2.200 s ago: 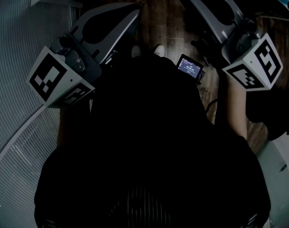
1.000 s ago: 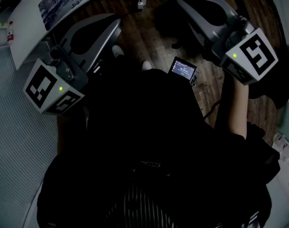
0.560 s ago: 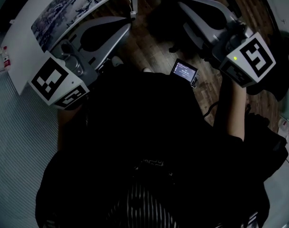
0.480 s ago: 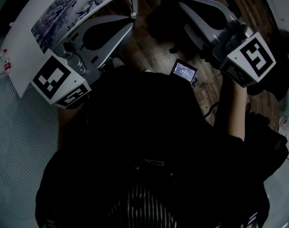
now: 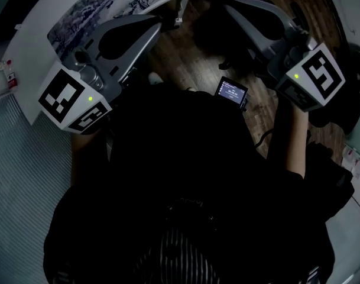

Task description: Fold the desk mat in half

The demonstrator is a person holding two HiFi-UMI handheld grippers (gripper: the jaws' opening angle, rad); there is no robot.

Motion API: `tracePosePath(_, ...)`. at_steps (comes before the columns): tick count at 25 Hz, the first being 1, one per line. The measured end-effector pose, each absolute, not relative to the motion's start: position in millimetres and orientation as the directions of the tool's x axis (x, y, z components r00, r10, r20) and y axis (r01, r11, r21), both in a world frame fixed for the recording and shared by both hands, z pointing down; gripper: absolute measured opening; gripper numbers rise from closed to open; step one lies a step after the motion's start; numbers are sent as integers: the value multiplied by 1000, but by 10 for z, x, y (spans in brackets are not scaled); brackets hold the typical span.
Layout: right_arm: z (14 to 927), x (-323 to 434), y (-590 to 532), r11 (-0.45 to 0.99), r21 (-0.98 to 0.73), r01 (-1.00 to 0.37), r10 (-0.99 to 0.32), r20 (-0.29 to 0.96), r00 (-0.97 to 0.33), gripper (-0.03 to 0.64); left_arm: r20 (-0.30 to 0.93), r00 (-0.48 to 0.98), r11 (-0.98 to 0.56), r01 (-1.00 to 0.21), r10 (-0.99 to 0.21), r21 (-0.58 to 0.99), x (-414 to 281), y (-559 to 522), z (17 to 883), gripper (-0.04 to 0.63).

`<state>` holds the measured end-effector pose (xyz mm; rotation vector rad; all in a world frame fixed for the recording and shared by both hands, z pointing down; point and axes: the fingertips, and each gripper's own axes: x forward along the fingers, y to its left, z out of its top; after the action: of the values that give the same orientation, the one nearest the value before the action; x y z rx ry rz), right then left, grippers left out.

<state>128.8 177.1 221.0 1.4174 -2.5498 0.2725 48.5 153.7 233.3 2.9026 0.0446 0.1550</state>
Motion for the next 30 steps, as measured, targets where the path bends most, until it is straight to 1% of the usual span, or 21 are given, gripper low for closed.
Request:
tracePosePath(7, 2566, 856, 1191, 550, -62, -833, -785, 301, -541, 5, 82, 997, -969, -11, 9, 245, 70, 1073, 2724, 8)
tracePosePath(12, 2298, 587, 1024, 576, -69, -815, -767, 298, -568, 5, 83, 994, -960, -86, -66, 265, -339, 883, 2515, 8)
tracePosePath(15, 2200, 476, 986, 586, -68, -808, -760, 302, -576, 5, 81, 993, -956, -109, -90, 271, -468, 855, 2392, 8)
tracePosePath(20, 2190, 437, 990, 589, -75, -805, -753, 311, -580, 5, 67, 993, -958, -113, -98, 265, -521, 928, 2316, 8)
tracePosePath(23, 2210, 454, 973, 588, -71, -806, -756, 307, -578, 5, 66, 990, -958, -137, -125, 251, -600, 941, 2330, 8)
tracePosePath(30, 2208, 752, 381, 569, -94, -817, -771, 284, -569, 5, 87, 977, -952, -207, -192, 224, -568, 462, 2286, 8)
